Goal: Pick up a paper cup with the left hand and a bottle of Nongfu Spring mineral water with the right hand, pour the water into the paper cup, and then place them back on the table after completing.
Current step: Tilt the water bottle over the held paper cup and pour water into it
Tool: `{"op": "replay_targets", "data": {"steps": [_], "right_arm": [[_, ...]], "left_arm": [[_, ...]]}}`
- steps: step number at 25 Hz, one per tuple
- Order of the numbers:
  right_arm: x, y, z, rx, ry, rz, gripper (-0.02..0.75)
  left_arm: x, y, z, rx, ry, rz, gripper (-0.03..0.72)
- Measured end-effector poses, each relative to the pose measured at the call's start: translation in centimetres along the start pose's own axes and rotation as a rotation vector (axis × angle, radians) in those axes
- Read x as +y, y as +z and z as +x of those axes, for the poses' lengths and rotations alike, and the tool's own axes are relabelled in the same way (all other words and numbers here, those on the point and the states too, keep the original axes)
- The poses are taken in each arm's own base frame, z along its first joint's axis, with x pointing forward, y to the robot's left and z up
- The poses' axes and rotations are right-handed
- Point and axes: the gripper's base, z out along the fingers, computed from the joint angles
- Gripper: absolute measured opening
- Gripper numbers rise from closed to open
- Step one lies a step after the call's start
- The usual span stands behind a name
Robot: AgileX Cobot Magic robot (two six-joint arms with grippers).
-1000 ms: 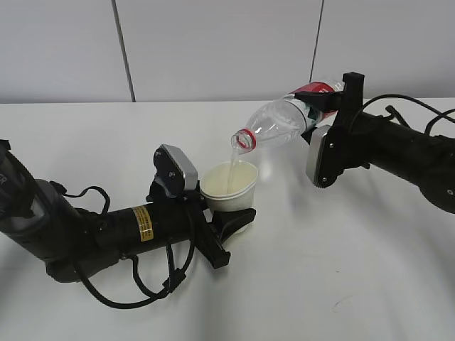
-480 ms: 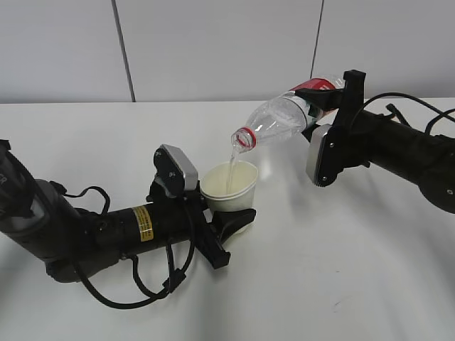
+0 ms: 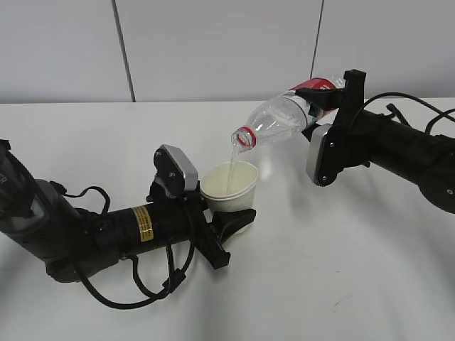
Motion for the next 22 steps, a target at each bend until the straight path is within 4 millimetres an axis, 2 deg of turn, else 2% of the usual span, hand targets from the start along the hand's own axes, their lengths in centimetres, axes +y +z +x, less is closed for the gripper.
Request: {"op": "replay_targets", "data": {"steps": [22], "right_arm": [[-0.04, 0.0, -0.02, -0.002, -0.023, 0.005, 0.398]], "left_arm": [[-0.03, 0.0, 0.03, 0.004, 0.002, 0.003, 0.349]]}}
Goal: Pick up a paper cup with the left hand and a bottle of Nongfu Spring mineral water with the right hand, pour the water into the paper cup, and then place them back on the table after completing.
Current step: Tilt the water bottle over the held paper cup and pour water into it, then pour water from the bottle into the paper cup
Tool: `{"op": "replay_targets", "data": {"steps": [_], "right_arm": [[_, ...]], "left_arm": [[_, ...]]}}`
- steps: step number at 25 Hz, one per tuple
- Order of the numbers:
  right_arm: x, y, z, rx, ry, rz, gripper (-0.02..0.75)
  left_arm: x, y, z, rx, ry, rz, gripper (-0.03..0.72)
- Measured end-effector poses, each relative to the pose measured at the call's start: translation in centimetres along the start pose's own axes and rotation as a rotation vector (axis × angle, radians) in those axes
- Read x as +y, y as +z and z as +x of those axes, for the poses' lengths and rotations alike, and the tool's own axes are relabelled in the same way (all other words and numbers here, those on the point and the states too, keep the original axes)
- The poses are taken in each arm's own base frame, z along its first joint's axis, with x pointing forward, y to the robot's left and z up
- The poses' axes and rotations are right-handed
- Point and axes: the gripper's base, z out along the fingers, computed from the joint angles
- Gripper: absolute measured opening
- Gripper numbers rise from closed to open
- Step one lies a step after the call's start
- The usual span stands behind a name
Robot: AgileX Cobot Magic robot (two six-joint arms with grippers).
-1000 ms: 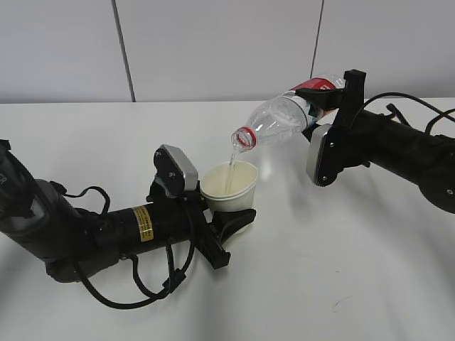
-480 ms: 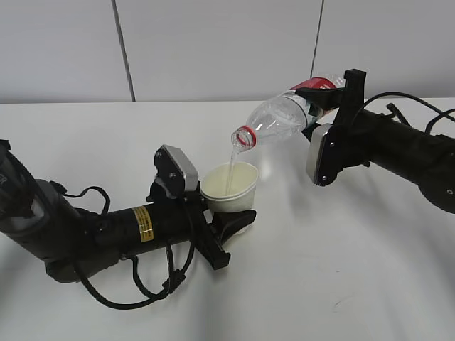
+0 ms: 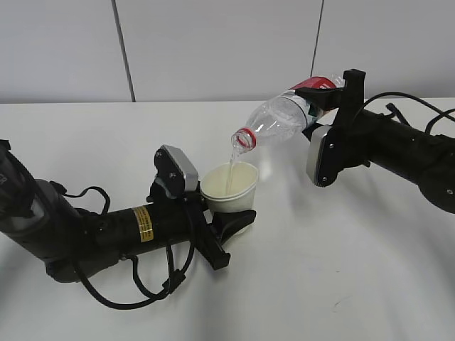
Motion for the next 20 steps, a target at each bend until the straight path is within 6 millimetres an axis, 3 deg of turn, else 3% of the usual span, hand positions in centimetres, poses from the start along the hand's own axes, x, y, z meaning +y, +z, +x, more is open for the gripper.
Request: {"op": "replay_targets", "data": {"steps": [20], "right_arm": [[0.0, 0.0, 0.01, 0.002, -0.005, 0.001, 0.398]], "left_arm": [[0.0, 0.0, 0.0, 0.0, 0.0, 0.0, 0.349]]}}
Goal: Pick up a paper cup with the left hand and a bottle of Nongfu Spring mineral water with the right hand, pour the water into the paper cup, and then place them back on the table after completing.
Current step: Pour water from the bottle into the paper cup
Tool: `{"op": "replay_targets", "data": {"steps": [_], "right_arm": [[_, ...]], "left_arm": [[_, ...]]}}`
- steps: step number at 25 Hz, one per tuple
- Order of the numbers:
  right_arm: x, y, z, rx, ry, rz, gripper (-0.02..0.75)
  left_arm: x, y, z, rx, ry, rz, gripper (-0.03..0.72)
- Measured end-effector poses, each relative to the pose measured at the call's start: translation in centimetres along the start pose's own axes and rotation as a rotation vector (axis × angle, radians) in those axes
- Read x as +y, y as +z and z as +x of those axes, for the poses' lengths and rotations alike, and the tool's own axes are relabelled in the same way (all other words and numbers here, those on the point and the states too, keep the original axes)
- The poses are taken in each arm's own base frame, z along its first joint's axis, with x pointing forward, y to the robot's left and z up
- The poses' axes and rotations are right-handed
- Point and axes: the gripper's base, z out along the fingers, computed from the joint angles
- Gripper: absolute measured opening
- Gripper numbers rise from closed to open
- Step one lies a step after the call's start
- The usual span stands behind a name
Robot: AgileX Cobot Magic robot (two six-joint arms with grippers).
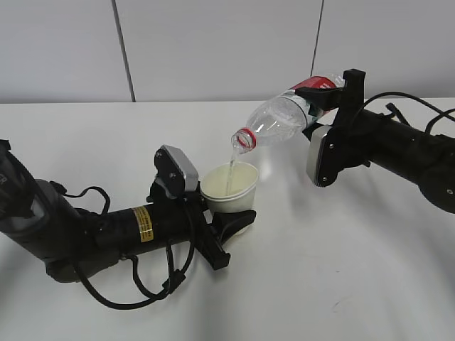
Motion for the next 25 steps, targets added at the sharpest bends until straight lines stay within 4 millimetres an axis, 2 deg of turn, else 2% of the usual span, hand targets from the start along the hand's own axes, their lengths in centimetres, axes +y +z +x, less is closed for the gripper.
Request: {"op": "replay_targets", "data": {"steps": [25], "right_arm": [[0.0, 0.0, 0.0, 0.0, -0.004, 0.0, 0.397]], "left_arm": [[0.0, 0.0, 0.02, 0.002, 0.0, 0.0, 0.349]]}}
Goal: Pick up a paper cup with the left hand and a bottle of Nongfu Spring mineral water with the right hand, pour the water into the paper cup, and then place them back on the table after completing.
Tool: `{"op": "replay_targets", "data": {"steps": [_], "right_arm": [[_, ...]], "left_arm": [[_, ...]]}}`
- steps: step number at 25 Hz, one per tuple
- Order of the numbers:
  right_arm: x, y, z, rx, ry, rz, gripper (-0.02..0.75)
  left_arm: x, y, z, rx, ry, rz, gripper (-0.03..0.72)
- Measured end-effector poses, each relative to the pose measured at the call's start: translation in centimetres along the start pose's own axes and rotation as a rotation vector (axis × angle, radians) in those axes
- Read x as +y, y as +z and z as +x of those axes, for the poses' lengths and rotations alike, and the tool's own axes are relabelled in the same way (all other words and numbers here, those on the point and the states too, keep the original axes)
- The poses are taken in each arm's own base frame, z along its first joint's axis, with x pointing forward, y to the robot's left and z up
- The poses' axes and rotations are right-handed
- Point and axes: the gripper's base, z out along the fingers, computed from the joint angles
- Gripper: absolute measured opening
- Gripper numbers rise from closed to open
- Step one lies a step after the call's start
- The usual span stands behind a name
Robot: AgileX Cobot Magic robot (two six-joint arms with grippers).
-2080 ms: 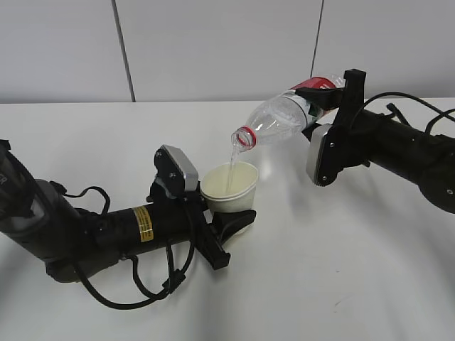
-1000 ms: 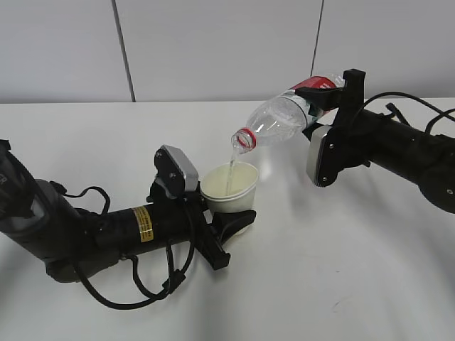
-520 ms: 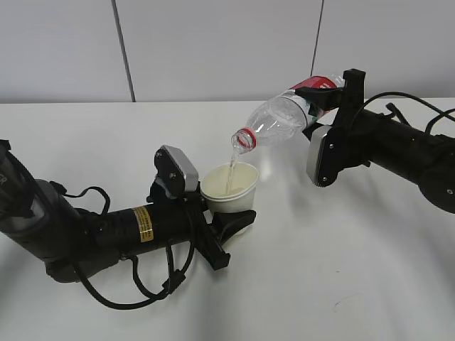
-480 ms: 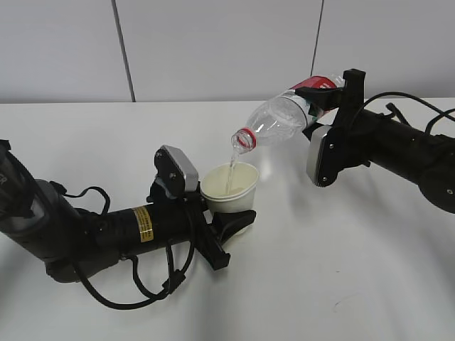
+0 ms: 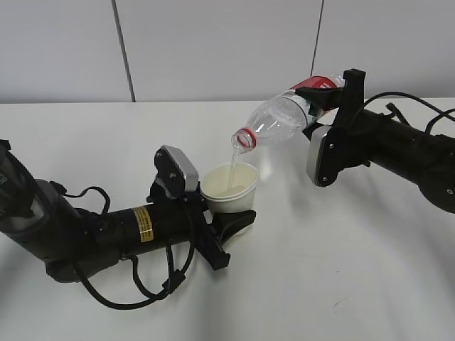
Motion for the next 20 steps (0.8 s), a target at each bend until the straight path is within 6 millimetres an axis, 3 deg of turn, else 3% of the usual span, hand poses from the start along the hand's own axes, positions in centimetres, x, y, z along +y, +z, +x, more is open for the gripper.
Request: {"op": "replay_targets", "data": {"steps": [20], "right_arm": [[0.0, 0.0, 0.01, 0.001, 0.001, 0.0, 0.396]], "left_arm": [[0.0, 0.0, 0.03, 0.003, -0.001, -0.001, 0.349]]}}
